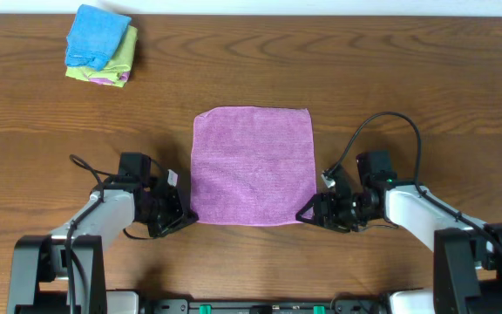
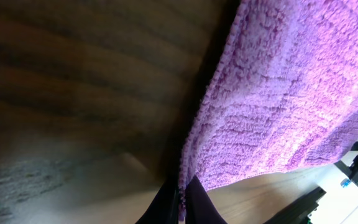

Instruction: Fold the cloth

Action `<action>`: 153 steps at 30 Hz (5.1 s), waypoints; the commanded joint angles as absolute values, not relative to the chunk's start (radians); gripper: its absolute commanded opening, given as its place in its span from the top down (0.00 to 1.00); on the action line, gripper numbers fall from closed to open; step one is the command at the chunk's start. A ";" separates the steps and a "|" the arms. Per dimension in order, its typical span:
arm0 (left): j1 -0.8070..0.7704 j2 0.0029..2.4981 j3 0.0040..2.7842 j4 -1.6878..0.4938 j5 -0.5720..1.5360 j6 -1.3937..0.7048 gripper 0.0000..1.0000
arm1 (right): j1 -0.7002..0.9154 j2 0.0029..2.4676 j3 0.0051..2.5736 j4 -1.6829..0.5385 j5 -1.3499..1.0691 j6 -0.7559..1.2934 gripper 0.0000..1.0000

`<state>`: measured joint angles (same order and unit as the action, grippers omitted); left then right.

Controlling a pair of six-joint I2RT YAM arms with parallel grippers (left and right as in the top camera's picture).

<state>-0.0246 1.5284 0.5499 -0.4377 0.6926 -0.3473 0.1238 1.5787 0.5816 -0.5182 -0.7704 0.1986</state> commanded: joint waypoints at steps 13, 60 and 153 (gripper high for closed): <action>-0.027 1.536 0.663 -0.397 0.876 -0.435 0.94 | 0.109 1.617 0.542 -0.548 -0.418 0.322 0.42; -0.027 1.536 0.663 -0.387 0.872 -0.419 0.94 | 0.190 1.617 0.545 -0.463 -0.405 0.387 0.65; -0.027 1.536 0.663 -0.391 0.834 -0.365 0.94 | 0.239 1.547 0.616 -0.311 -0.760 0.669 0.85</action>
<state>-0.0246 1.5303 0.6495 -0.3885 0.8455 -0.3878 0.2462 1.5597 0.6060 -0.3103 -0.7620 0.6582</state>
